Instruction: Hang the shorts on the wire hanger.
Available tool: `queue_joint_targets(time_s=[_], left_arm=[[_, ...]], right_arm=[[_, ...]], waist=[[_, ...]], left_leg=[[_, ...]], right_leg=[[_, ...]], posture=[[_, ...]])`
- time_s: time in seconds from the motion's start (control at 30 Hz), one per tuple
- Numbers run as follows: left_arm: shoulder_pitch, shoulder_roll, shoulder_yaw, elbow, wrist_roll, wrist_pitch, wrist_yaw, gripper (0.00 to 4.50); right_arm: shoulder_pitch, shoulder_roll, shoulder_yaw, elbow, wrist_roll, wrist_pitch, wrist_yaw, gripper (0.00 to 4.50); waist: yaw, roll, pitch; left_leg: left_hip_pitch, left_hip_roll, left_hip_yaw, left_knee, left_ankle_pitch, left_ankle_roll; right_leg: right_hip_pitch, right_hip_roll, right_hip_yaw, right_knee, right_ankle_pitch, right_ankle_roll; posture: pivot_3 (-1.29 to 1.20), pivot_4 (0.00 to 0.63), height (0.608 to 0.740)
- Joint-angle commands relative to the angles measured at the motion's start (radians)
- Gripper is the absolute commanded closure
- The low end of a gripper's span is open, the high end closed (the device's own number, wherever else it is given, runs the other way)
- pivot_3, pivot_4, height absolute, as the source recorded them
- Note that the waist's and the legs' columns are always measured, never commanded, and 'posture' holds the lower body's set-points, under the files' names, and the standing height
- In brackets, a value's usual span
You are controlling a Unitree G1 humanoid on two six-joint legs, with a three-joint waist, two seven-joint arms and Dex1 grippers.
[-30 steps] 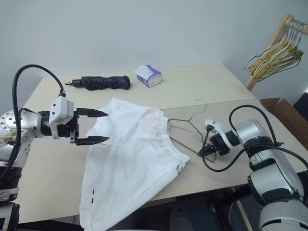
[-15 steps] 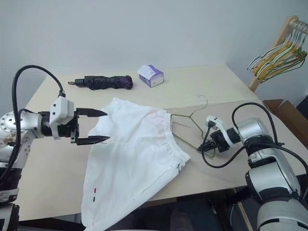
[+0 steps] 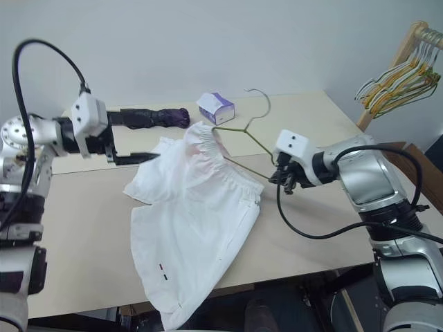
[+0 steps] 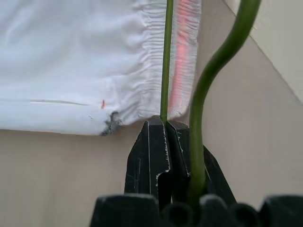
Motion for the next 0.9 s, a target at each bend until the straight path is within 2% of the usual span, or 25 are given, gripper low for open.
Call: queue_joint_targets(time_s=[0.03, 0.2, 0.53, 0.6, 0.7, 0.8, 0.9], left_arm=[[-0.098, 0.002, -0.039, 0.120, 0.044, -0.142, -0.111, 0.06], [-0.231, -0.026, -0.128, 0.297, 0.122, -0.304, -0.266, 0.06], [-0.322, -0.091, -0.394, 0.471, 0.143, -0.465, -0.278, 0.06], [-0.328, -0.100, -0.422, 0.499, 0.159, -0.494, -0.278, 0.06], [-0.348, -0.130, -0.418, 0.570, 0.256, -0.553, -0.261, 0.06], [-0.355, -0.167, -0.399, 0.616, 0.293, -0.551, -0.222, 0.67], [-0.354, -0.187, -0.377, 0.633, 0.300, -0.553, -0.232, 1.61]], right_arm=[[-0.005, -0.017, 0.044, -0.109, -0.031, -0.016, -0.025, 4.50], [-0.024, -0.025, 0.103, -0.136, -0.033, -0.042, 0.004, 4.50], [-0.097, -0.006, 0.130, -0.154, 0.007, -0.025, 0.058, 4.50], [-0.101, -0.004, 0.130, -0.157, 0.011, -0.018, 0.063, 4.50], [-0.100, -0.007, 0.132, -0.163, 0.009, -0.021, 0.066, 4.50], [-0.095, -0.015, 0.133, -0.176, 0.013, -0.026, 0.073, 4.50], [-0.091, -0.014, 0.127, -0.186, 0.021, -0.016, 0.073, 4.50]], waist=[[-0.009, 0.000, 0.000], [-0.033, 0.000, 0.000], [-0.076, 0.000, 0.000], [-0.083, 0.000, 0.000], [-0.092, 0.000, 0.000], [-0.093, 0.000, 0.000], [-0.095, 0.000, 0.000]], left_leg=[[0.000, 0.000, 0.000, 0.000, 0.000, 0.000], [-0.003, -0.001, 0.000, 0.002, 0.000, 0.001], [-0.004, 0.000, -0.001, 0.002, -0.002, 0.004], [-0.004, 0.000, -0.001, 0.002, -0.002, 0.004], [-0.004, 0.000, -0.001, 0.002, -0.002, 0.004], [-0.005, 0.000, -0.001, 0.002, -0.002, 0.005], [-0.005, 0.000, -0.001, 0.002, -0.002, 0.005]], right_leg=[[0.000, 0.000, 0.000, 0.000, 0.000, 0.000], [0.000, -0.001, -0.001, 0.000, 0.000, 0.000], [-0.001, 0.000, -0.001, 0.000, 0.000, 0.001], [-0.001, 0.000, -0.001, 0.001, 0.000, 0.001], [-0.001, 0.000, -0.001, 0.000, -0.001, 0.001], [-0.001, 0.000, -0.001, 0.000, -0.001, 0.002], [-0.001, 0.000, -0.001, 0.001, -0.001, 0.002]], posture=[[-0.18, 0.000, 0.740], [-0.18, 0.000, 0.740], [-0.18, 0.000, 0.740], [-0.19, 0.000, 0.740], [-0.19, 0.000, 0.740], [-0.20, 0.000, 0.740], [-0.20, 0.000, 0.740]])
